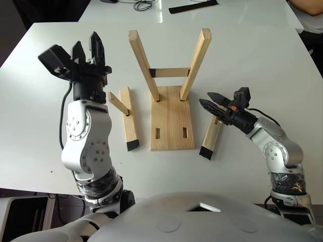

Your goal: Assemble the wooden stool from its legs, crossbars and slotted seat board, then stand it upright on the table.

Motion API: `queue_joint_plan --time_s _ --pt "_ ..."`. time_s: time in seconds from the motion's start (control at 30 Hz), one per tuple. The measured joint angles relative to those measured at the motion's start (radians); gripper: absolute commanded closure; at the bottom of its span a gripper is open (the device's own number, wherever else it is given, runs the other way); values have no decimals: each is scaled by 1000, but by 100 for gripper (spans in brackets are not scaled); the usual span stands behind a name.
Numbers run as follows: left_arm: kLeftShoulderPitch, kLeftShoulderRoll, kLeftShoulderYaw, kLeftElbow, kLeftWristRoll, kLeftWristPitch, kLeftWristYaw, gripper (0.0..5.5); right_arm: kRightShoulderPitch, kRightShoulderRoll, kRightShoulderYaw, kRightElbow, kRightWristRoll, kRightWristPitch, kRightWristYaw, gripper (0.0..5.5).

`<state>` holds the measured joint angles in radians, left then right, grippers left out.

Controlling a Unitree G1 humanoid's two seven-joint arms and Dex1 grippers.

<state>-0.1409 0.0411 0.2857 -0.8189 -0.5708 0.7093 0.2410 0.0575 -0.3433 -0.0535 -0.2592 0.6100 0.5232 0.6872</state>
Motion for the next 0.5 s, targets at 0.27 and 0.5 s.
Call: queue_joint_plan --time_s 0.27,0.5 --pt "163 210 233 37 -523 286 -110 282 158 72 -28 -56 -3 -83 -80 262" --pt "563 574 420 303 -760 503 -677 282 204 108 -30 -69 -24 -143 -122 262"
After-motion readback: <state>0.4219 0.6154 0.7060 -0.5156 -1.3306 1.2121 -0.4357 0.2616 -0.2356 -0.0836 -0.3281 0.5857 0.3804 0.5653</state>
